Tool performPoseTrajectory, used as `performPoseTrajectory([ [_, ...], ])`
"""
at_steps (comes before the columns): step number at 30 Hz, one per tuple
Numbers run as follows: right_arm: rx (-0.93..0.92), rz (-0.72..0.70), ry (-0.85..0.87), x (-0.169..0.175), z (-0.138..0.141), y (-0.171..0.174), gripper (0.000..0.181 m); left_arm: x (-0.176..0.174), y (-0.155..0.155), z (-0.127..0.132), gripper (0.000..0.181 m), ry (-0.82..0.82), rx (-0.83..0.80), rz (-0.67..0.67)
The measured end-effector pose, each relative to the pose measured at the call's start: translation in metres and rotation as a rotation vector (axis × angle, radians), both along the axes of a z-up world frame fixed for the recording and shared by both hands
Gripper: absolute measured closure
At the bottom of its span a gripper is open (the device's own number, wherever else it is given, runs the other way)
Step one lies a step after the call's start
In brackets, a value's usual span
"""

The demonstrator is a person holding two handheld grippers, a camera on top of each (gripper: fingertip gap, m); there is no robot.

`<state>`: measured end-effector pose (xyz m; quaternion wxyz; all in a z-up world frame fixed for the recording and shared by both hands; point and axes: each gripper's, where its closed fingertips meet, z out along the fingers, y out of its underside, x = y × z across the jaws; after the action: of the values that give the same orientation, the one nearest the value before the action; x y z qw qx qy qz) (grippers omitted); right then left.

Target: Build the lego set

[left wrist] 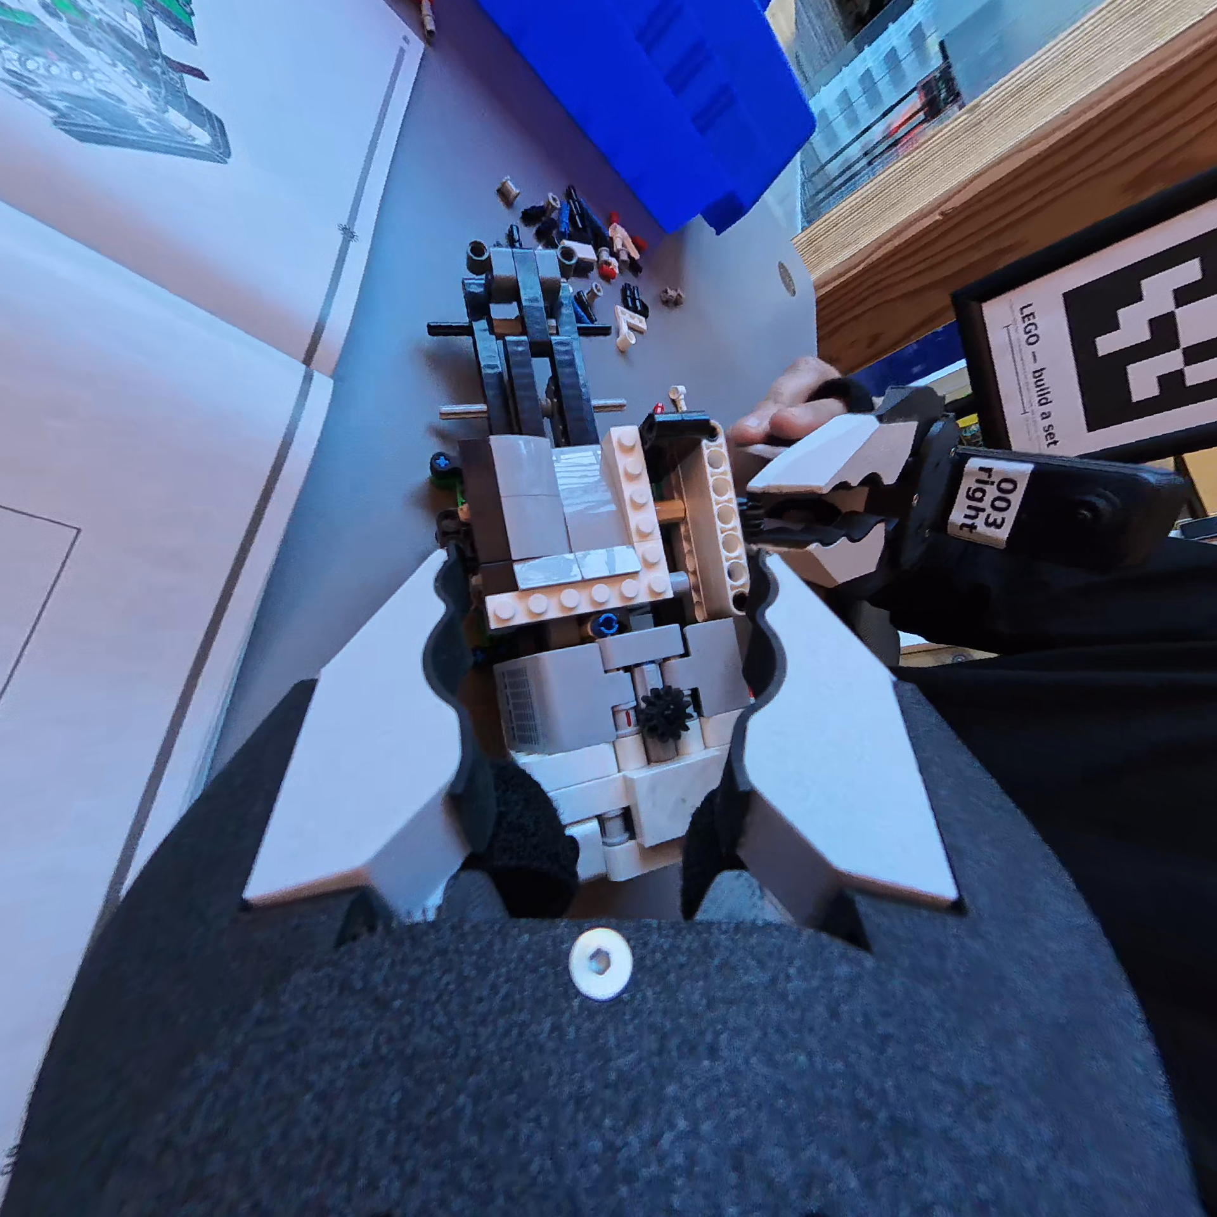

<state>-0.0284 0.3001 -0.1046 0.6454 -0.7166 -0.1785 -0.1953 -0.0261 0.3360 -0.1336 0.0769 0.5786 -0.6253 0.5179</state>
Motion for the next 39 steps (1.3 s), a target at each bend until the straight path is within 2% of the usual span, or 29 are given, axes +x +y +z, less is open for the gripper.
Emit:
performPoseTrajectory([
  [25,0.031,-0.004,0.078,0.0038,0.0063,0.0076,0.17,0.0004,0.0016,0.0,0.097,0.002,-0.017,0.0],
  [33,-0.016,-0.068,0.206,0.005,0.0051,0.0076,0.169,0.0005,0.0016,-0.0002,0.098,0.002,-0.014,-0.001],
  [39,0.004,-0.101,0.161,0.0051,0.0052,0.0075,0.169,0.0006,0.0017,-0.0002,0.098,0.003,-0.017,-0.001],
])
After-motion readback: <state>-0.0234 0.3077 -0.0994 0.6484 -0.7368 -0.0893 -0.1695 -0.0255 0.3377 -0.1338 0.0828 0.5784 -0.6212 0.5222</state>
